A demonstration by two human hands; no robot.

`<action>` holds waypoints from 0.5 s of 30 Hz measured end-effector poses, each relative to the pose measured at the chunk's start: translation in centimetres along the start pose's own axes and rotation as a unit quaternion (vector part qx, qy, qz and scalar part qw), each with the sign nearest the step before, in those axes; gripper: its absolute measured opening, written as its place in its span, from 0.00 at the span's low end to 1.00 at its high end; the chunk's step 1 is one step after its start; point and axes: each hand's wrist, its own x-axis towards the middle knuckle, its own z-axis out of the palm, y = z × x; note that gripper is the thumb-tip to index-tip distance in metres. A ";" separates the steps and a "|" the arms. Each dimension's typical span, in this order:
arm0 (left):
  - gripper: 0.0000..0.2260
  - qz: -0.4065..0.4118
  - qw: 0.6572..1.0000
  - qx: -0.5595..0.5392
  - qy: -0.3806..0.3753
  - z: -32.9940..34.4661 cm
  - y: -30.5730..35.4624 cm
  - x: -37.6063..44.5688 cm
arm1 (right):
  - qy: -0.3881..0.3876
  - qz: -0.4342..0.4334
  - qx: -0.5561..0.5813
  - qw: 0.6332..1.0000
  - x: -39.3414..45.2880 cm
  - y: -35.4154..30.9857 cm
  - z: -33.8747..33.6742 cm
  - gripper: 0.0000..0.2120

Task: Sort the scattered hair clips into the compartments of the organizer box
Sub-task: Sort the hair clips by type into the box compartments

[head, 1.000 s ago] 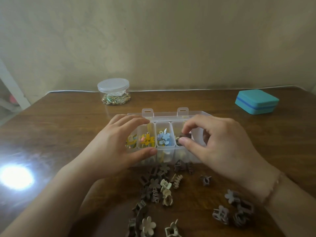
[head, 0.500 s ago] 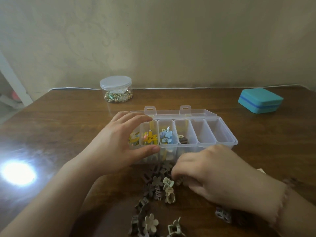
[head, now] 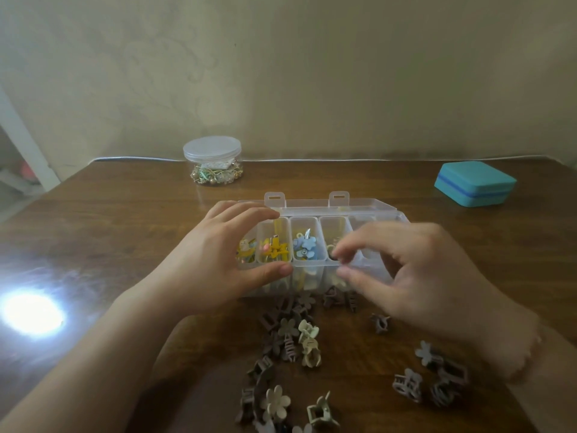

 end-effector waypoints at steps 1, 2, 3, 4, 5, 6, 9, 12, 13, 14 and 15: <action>0.37 0.000 1.000 0.001 -0.001 0.0 0.0 0.0 | -0.040 -0.010 -0.008 0.999 -0.2 -0.2 0.0 0.08; 0.37 0.000 1.000 0.001 -0.002 0.0 0.0 0.0 | -0.080 -0.011 -0.030 0.996 -0.3 -0.3 0.2 0.09; 0.37 0.000 1.000 0.003 -0.003 0.0 -0.1 0.0 | -0.112 -0.007 -0.063 0.992 -0.3 -0.4 0.4 0.10; 0.37 -0.001 1.000 0.003 -0.004 0.0 -0.1 0.0 | -0.135 -0.006 -0.099 0.986 -0.4 -0.5 0.6 0.11; 0.37 -0.001 1.000 0.003 -0.004 0.0 -0.1 0.0 | -0.150 -0.012 -0.124 0.981 -0.5 -0.5 0.8 0.12; 0.37 -0.001 1.000 0.002 -0.002 0.0 -0.1 0.0 | -0.158 -0.020 -0.137 0.978 -0.5 -0.5 0.9 0.13; 0.37 0.001 1.000 0.000 -0.001 0.1 -0.1 0.1 | -0.170 -0.050 -0.161 0.971 -0.7 -0.4 1.1 0.14; 0.36 0.003 1.000 0.000 0.001 0.1 -0.2 0.1 | -0.181 -0.058 -0.148 0.971 -0.9 -0.6 1.2 0.13; 0.36 0.002 1.000 0.000 0.001 0.1 -0.2 0.1 | -0.183 -0.054 -0.140 0.972 -0.9 -0.6 1.1 0.11; 0.36 0.002 1.000 0.000 0.001 0.1 -0.2 0.0 | -0.177 -0.049 -0.125 0.975 -0.9 -0.6 0.9 0.10; 0.36 0.002 1.000 0.000 0.000 0.1 -0.2 0.0 | -0.154 -0.043 -0.093 0.983 -0.9 -0.5 0.8 0.08</action>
